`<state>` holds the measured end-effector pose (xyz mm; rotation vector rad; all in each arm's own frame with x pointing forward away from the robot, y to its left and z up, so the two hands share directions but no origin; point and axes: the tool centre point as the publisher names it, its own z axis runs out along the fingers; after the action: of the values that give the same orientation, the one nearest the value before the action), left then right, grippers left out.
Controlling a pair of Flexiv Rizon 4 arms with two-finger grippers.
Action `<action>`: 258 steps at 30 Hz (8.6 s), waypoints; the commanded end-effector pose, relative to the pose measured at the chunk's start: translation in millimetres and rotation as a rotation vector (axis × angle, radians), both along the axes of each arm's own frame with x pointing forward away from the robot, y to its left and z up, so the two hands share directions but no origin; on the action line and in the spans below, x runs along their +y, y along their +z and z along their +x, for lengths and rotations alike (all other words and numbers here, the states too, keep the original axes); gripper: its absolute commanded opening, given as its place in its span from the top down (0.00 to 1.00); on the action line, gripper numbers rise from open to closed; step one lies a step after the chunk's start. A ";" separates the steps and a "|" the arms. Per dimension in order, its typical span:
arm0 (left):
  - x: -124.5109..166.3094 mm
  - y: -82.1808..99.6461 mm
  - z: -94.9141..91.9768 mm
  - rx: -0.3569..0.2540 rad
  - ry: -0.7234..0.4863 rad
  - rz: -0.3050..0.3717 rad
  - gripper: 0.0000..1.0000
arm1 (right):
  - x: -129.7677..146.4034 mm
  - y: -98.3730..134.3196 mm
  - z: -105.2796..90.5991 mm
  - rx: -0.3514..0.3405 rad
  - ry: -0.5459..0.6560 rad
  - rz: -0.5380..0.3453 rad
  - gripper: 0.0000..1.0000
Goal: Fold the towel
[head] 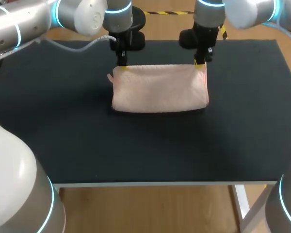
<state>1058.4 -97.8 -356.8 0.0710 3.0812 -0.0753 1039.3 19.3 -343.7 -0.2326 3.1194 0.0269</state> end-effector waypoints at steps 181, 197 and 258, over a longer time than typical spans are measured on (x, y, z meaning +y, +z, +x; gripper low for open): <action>56.9 69.2 -88.4 0.020 -0.002 -0.799 0.00 | 19.7 -77.0 -33.8 0.647 -1.553 0.740 0.00; 56.9 69.2 -88.4 0.020 -0.002 -0.799 0.00 | 33.1 -54.7 -39.7 0.459 -1.647 0.661 1.00; 56.9 69.2 -88.4 0.020 -0.002 -0.799 0.00 | 261.4 55.4 -39.8 0.076 -1.020 0.602 0.00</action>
<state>970.5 -41.0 -287.0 0.0318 2.8189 -1.2702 996.3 287.7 -290.8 1.5547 2.5822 0.9238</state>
